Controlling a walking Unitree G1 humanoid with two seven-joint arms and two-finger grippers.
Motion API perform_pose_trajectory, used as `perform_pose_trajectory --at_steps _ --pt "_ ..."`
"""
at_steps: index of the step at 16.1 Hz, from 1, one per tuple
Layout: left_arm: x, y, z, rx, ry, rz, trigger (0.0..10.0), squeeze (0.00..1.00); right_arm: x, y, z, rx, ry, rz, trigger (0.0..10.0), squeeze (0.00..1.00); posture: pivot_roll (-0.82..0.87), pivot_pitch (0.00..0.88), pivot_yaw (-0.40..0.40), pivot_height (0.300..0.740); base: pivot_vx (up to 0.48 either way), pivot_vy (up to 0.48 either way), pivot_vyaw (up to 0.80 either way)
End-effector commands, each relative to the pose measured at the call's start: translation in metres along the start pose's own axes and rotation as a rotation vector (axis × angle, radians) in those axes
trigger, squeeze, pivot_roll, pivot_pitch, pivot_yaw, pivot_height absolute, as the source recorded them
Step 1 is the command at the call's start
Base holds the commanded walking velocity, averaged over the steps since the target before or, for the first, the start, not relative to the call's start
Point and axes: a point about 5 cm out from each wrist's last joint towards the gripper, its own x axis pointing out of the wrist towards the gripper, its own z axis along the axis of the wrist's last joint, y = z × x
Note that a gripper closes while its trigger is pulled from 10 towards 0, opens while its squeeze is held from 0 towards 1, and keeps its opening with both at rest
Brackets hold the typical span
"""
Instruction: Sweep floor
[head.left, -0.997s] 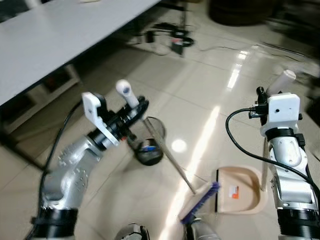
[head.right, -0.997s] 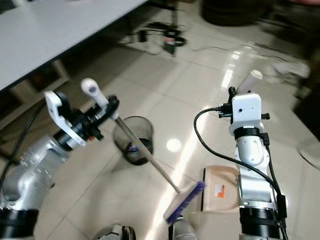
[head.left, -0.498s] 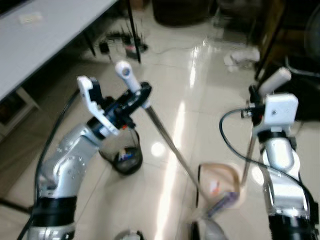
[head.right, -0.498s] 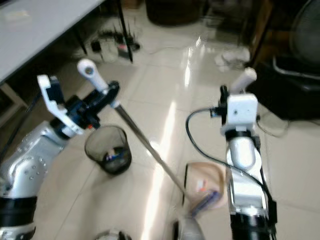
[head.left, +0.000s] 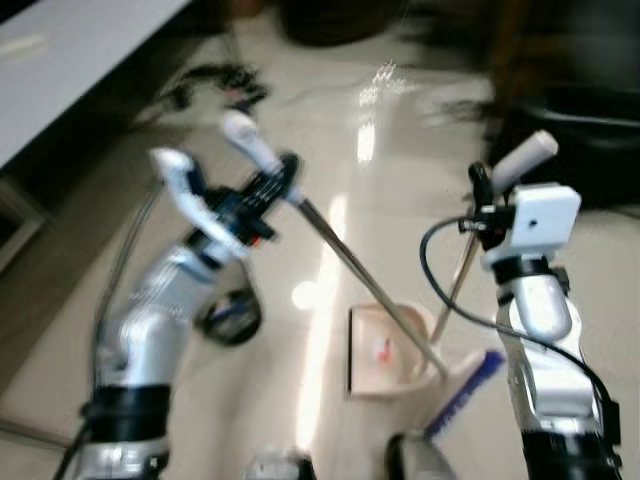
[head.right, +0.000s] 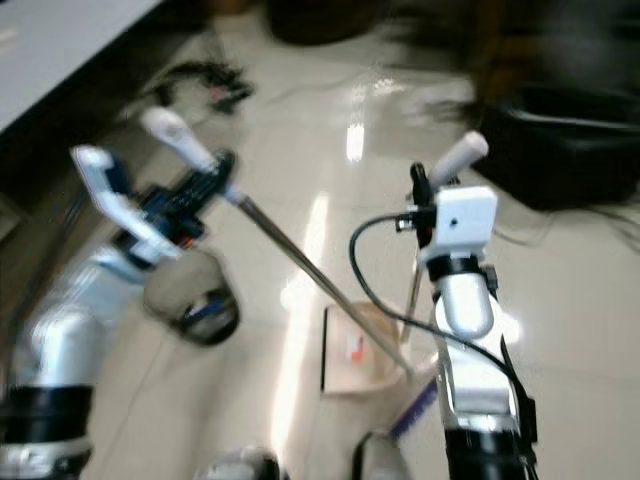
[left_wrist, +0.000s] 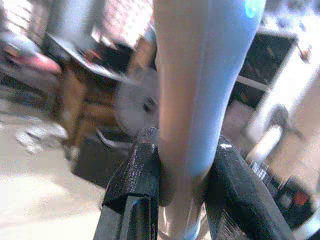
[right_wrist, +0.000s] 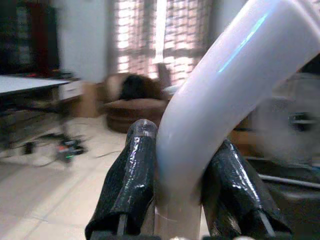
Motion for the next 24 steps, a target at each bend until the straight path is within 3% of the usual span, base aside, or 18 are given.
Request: perform_pose_trajectory --at_steps 1,3,4,5,6,7,8,11,13,15,16,18,20,24 --pt "-0.004 0.008 0.007 0.046 -0.007 0.044 10.0 0.0 0.001 -0.002 0.013 -0.03 -0.059 0.001 10.0 0.0 -0.03 0.12 0.112 0.74 0.0 0.0 -0.8" --pt "-0.008 0.007 0.011 0.045 0.004 0.027 10.0 0.0 0.0 -0.006 0.008 -0.037 -0.027 -0.02 10.0 0.0 -0.03 0.119 0.108 0.74 0.0 0.0 -0.8" --pt "-0.012 0.007 0.007 0.086 0.056 0.029 10.0 0.0 -0.001 -0.008 0.005 -0.063 -0.012 -0.035 10.0 0.0 -0.02 0.117 0.106 0.74 0.0 0.0 0.0" --pt "-0.016 0.012 0.001 0.133 0.112 0.06 10.0 0.0 -0.002 -0.01 0.005 -0.072 -0.014 -0.047 10.0 0.0 -0.02 0.115 0.108 0.74 0.0 0.0 0.0" --pt "-0.028 0.029 -0.009 0.206 0.18 0.19 10.0 0.0 -0.002 -0.014 0.003 -0.092 0.01 -0.07 10.0 0.0 -0.03 0.112 0.112 0.74 0.0 0.0 0.0" --pt "-0.032 0.032 -0.011 0.22 0.189 0.223 10.0 0.0 -0.003 -0.015 0.002 -0.096 0.018 -0.075 10.0 0.0 -0.03 0.109 0.111 0.74 0.0 0.0 0.0" --pt "-0.044 0.041 -0.011 0.254 0.18 0.311 10.0 0.0 -0.009 -0.024 -0.009 -0.1 0.102 -0.127 10.0 0.0 -0.03 0.107 0.103 0.74 0.0 0.0 0.0" --pt "-0.056 0.043 -0.007 0.236 0.14 0.358 10.0 0.0 -0.016 -0.036 -0.015 -0.135 0.138 -0.162 10.0 0.0 -0.03 0.101 0.09 0.74 0.0 0.0 -0.53" --pt "-0.064 0.047 -0.014 0.3 0.193 0.395 10.0 0.0 -0.017 -0.047 -0.014 -0.166 0.133 -0.167 10.0 0.0 -0.04 0.098 0.09 0.74 0.0 0.0 -0.8" --pt "-0.062 0.051 -0.029 0.367 0.227 0.483 10.0 0.0 -0.016 -0.043 -0.01 -0.15 0.117 -0.156 10.0 0.0 -0.04 0.093 0.093 0.74 0.0 0.0 -0.8" --pt "-0.061 0.056 -0.035 0.394 0.211 0.583 10.0 0.0 -0.016 -0.038 -0.008 -0.146 0.106 -0.151 10.0 0.0 -0.05 0.09 0.096 0.74 0.0 0.0 -0.8" --pt "-0.057 0.057 -0.041 0.406 0.2 0.654 10.0 0.0 -0.017 -0.035 -0.012 -0.123 0.127 -0.172 10.0 0.0 -0.06 0.089 0.097 0.74 0.0 0.0 -0.4" --pt "-0.044 0.049 -0.046 0.448 0.21 0.611 10.0 0.0 -0.018 -0.033 -0.022 -0.08 0.195 -0.199 10.0 0.0 -0.06 0.088 0.093 0.74 0.0 0.0 0.0" --pt "-0.02 0.044 -0.046 0.547 0.175 0.557 10.0 0.0 -0.016 -0.028 -0.023 -0.009 0.178 -0.208 10.0 0.0 -0.06 0.095 0.091 0.74 0.062 0.0 0.0"
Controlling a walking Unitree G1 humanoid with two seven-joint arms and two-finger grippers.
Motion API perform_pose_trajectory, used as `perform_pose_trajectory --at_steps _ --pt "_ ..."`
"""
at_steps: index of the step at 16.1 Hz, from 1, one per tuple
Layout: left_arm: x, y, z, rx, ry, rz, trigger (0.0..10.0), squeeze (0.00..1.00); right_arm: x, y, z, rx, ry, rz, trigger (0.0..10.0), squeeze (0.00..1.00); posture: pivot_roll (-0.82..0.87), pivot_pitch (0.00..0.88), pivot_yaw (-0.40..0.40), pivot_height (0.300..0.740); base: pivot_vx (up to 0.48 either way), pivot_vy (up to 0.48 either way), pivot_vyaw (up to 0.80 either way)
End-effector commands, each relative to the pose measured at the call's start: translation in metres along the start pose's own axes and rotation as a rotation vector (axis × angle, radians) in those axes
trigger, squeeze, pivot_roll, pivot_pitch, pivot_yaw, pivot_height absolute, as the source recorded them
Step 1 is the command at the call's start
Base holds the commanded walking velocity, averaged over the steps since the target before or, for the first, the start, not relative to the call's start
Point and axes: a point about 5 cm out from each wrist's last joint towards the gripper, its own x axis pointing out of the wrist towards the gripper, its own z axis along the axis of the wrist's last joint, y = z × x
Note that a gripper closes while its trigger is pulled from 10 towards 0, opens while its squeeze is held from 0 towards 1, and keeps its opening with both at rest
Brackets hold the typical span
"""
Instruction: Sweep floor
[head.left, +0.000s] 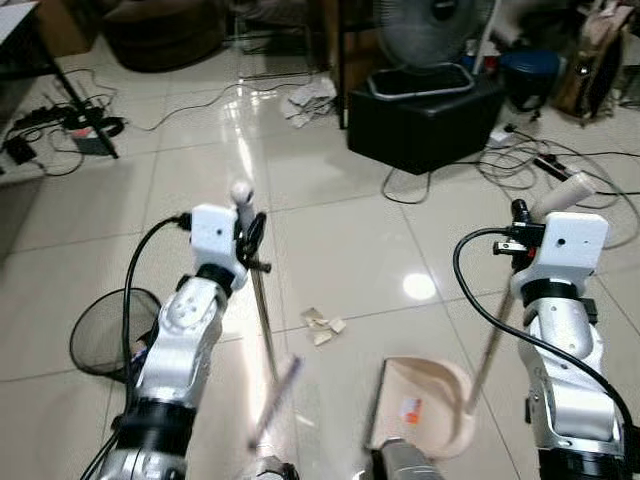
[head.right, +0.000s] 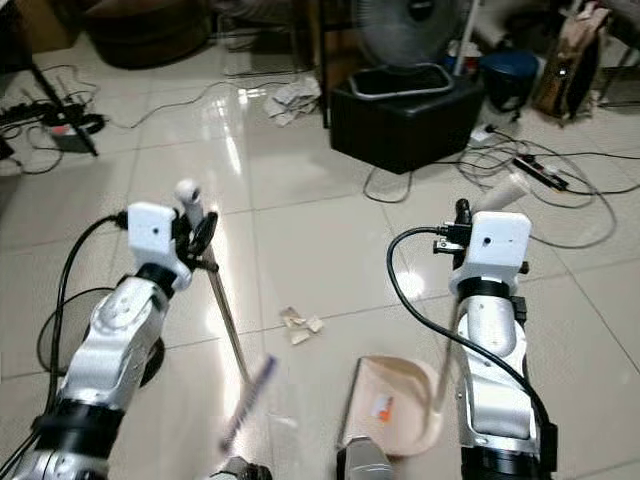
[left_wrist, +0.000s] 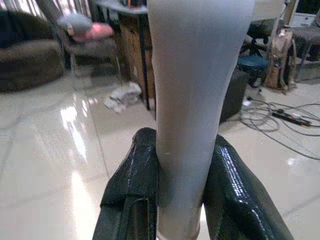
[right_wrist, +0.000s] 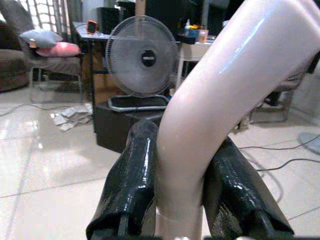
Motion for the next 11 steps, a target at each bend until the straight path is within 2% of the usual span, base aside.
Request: perform_pose_trajectory --at_steps 1,4,8,10,11 --pt "0.006 -0.001 0.011 0.003 -0.047 0.017 10.0 0.0 0.005 0.003 0.009 0.024 -0.045 0.006 10.0 0.0 -0.06 0.099 0.088 0.74 0.281 0.0 -0.46" --pt "0.013 0.001 0.019 0.016 -0.08 0.04 10.0 0.0 0.009 0.003 0.01 0.016 -0.063 -0.025 10.0 0.0 -0.06 0.103 0.086 0.74 0.335 0.0 -0.64" --pt "0.015 0.003 0.019 0.032 -0.091 0.053 10.0 0.0 0.013 0.001 0.014 0.031 -0.084 -0.036 10.0 0.0 -0.05 0.11 0.081 0.74 0.353 0.0 0.0" --pt "0.014 0.009 0.022 0.054 -0.11 0.094 10.0 0.0 0.012 0.003 0.015 0.059 -0.089 -0.013 10.0 0.0 -0.05 0.108 0.079 0.74 0.377 0.0 0.0" --pt "0.014 0.011 0.023 0.055 -0.116 0.103 10.0 0.0 0.012 0.004 0.015 0.045 -0.096 -0.008 10.0 0.0 -0.05 0.108 0.079 0.74 0.39 0.0 0.0"
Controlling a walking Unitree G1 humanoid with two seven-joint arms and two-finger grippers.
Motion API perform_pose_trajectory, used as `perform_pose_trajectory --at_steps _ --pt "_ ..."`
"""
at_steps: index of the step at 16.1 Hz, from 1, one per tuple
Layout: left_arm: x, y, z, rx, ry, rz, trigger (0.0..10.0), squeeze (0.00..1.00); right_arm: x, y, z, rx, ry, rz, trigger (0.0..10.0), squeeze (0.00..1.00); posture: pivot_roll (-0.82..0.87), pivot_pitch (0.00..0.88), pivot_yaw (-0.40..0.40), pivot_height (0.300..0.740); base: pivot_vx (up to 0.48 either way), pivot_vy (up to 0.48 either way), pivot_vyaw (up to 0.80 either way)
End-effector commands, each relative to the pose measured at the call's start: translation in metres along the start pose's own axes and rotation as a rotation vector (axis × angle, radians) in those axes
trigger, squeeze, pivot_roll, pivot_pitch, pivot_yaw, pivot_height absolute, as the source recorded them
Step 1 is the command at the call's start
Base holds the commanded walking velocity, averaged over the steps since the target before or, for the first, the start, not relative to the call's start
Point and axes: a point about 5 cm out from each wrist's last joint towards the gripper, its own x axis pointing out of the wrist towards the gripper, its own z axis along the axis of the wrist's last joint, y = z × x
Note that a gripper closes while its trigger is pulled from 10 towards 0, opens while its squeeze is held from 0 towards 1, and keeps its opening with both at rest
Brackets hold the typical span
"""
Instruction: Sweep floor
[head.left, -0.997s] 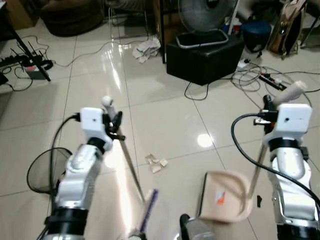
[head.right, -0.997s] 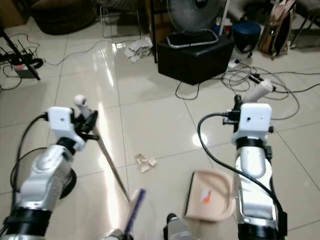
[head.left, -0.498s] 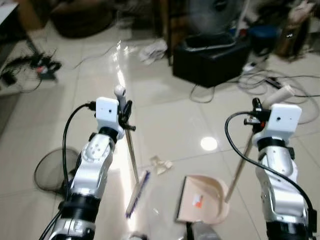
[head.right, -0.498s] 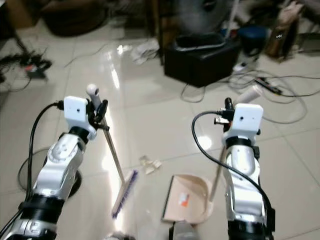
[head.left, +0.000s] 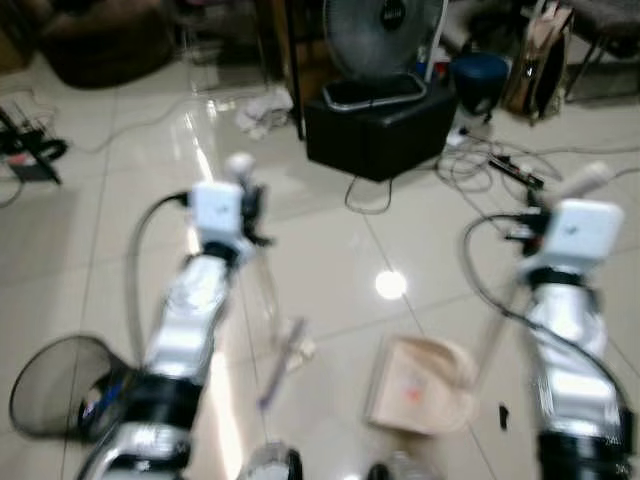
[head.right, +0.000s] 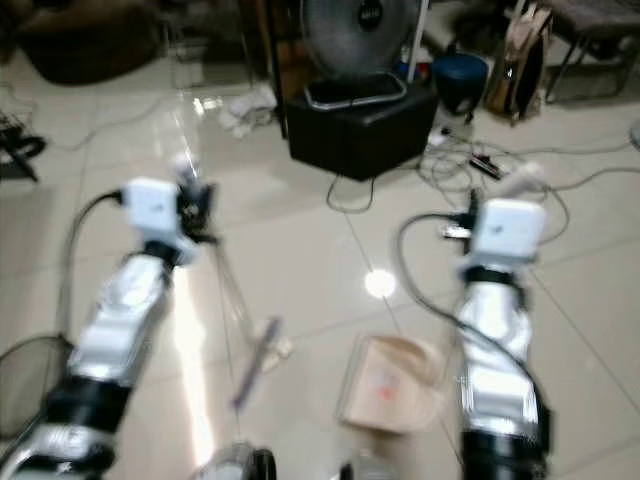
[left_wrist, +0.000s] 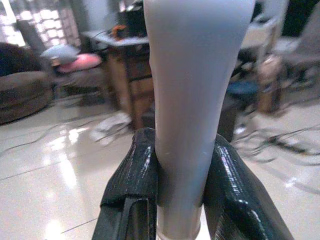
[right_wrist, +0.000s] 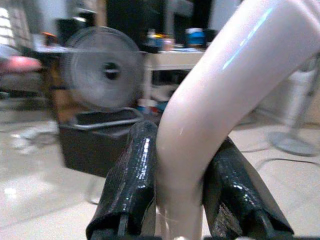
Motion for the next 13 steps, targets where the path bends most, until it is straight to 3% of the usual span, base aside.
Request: perform_pose_trajectory --at_steps 1,2,8,13 --pt "0.0038 0.0012 0.0109 0.026 -0.055 0.013 10.0 0.0 0.0018 -0.0012 0.008 -0.032 -0.05 0.011 10.0 0.0 -0.04 0.105 0.079 0.74 0.39 0.0 0.0" --pt "0.004 0.0013 0.011 0.029 -0.055 0.01 10.0 0.0 0.0024 -0.0003 0.0085 -0.039 -0.053 0.021 10.0 0.0 -0.04 0.107 0.079 0.74 0.398 0.0 0.0" --pt "0.0056 0.0022 0.0145 0.029 -0.076 0.014 10.0 0.0 0.0045 0.0048 0.0114 -0.064 -0.076 0.051 10.0 0.0 -0.04 0.109 0.081 0.74 0.398 0.0 0.8" --pt "0.0056 0.0017 0.014 0.048 -0.078 0.004 10.0 0.0 0.0035 0.0057 0.0104 -0.02 -0.081 0.059 10.0 0.0 -0.04 0.11 0.078 0.74 0.4 0.0 0.0"
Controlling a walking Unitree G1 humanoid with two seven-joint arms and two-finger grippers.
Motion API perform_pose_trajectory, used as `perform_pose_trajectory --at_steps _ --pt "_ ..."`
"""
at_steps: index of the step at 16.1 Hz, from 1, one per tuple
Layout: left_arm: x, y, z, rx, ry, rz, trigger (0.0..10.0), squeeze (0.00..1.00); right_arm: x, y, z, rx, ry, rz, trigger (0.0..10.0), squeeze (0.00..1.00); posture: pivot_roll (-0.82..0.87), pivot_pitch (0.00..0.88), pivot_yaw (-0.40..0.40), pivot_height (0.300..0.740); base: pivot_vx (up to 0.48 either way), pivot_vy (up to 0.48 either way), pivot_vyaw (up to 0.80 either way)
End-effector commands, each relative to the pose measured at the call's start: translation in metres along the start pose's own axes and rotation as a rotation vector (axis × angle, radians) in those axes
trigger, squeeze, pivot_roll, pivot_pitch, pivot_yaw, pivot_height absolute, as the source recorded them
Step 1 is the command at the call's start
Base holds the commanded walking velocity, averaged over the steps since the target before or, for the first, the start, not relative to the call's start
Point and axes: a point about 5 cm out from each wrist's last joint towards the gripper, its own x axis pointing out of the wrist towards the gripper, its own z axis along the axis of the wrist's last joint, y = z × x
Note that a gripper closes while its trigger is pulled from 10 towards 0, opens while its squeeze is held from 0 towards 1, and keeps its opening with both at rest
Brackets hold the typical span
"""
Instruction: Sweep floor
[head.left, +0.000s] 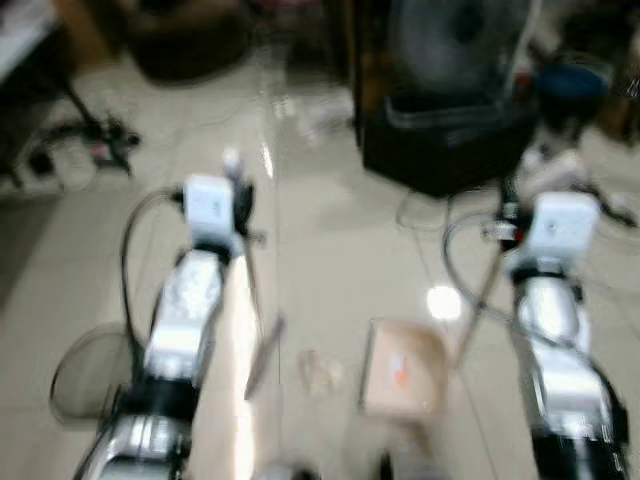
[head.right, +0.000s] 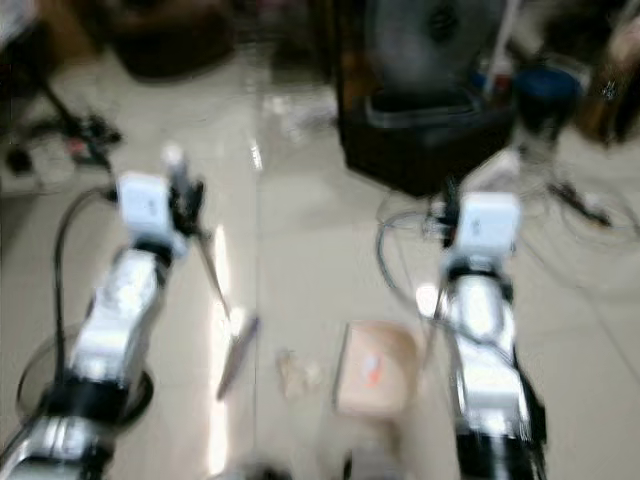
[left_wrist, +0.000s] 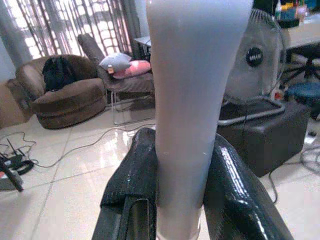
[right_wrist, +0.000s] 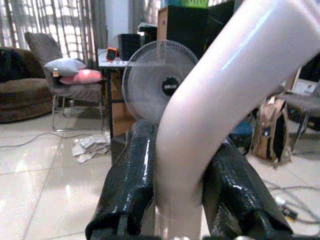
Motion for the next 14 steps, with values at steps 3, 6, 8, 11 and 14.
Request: perform_pose_trajectory --at_steps 3,6,8,11,14 --pt "0.0004 0.0115 0.0072 0.019 -0.033 0.032 10.0 0.0 0.0015 0.0087 0.0081 0.003 -0.04 0.048 10.0 0.0 -0.04 0.11 0.079 0.74 0.401 0.0 0.0" --pt "0.0005 0.0108 0.0071 0.027 -0.033 0.021 10.0 0.0 -0.0001 0.0103 0.0075 0.007 -0.045 0.053 10.0 0.0 -0.04 0.111 0.083 0.74 0.398 0.0 0.0" --pt "0.0003 0.0101 0.0063 0.028 -0.026 0.018 10.0 0.0 -0.0013 0.0089 0.0059 0.035 -0.037 0.043 10.0 0.0 -0.04 0.111 0.084 0.74 0.354 0.0 0.0" --pt "-0.0019 0.0084 0.0036 -0.006 -0.017 0.003 10.0 0.0 -0.0026 0.0072 0.0066 0.037 -0.046 0.037 10.0 0.0 -0.04 0.116 0.085 0.74 0.0 0.0 0.0" --pt "-0.0022 0.0053 0.0032 -0.027 -0.019 -0.006 10.0 0.0 -0.002 0.0047 0.0082 0.033 -0.052 0.03 10.0 0.0 -0.04 0.12 0.087 0.74 0.0 0.0 0.0"
